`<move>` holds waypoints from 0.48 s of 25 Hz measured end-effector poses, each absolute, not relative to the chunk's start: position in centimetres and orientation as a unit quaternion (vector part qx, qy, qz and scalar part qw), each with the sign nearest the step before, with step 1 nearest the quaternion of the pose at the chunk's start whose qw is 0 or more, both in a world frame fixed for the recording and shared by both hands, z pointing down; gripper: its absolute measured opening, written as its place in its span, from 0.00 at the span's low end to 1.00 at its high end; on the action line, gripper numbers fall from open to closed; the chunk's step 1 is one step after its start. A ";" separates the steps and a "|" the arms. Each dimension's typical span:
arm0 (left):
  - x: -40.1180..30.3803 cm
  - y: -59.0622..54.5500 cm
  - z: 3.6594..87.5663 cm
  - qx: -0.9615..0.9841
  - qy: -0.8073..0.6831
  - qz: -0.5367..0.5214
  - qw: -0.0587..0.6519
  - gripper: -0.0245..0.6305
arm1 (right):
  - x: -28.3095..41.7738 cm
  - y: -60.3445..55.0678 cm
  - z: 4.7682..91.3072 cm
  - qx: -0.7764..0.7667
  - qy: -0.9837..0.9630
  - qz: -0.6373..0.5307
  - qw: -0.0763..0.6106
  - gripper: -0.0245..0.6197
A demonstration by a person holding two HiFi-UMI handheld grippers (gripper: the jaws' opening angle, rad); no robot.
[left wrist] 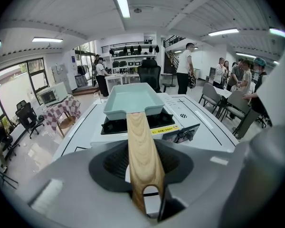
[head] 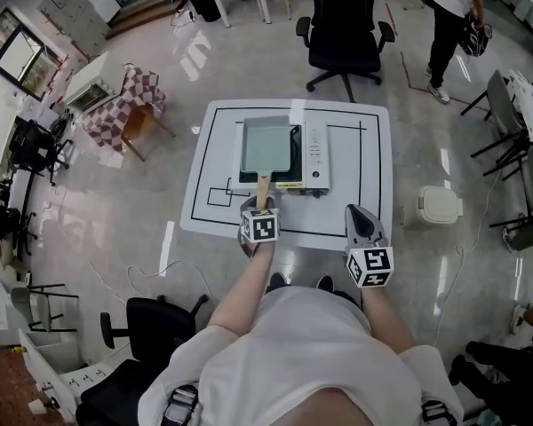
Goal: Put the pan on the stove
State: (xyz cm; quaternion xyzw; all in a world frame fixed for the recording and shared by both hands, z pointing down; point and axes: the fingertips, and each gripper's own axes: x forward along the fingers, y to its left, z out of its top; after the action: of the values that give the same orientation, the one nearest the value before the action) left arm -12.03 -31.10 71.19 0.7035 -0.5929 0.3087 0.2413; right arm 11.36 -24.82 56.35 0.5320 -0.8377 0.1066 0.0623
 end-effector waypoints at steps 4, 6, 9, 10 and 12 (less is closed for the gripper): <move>-12.2 -31.3 70.2 0.704 -0.598 0.303 0.235 0.34 | 11.4 -24.6 56.2 0.533 -0.837 0.109 0.062 0.05; -12.1 -31.3 70.2 0.704 -0.598 0.301 0.235 0.37 | 11.5 -24.5 56.2 0.532 -0.837 0.110 0.061 0.05; -11.8 -31.3 70.1 0.711 -0.596 0.291 0.233 0.46 | 11.4 -24.6 56.3 0.531 -0.838 0.110 0.061 0.05; -11.7 -31.3 69.9 0.716 -0.594 0.285 0.230 0.47 | 11.4 -24.5 56.3 0.531 -0.838 0.110 0.061 0.05; -11.3 -31.3 69.7 0.726 -0.589 0.275 0.224 0.48 | 11.3 -24.4 56.2 0.530 -0.838 0.111 0.060 0.05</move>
State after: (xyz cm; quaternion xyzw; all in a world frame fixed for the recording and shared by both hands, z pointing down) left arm -11.35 -31.25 69.74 0.7264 -0.5890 0.2746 0.2237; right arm 11.33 -24.44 56.23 0.5304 -0.8383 0.1105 0.0601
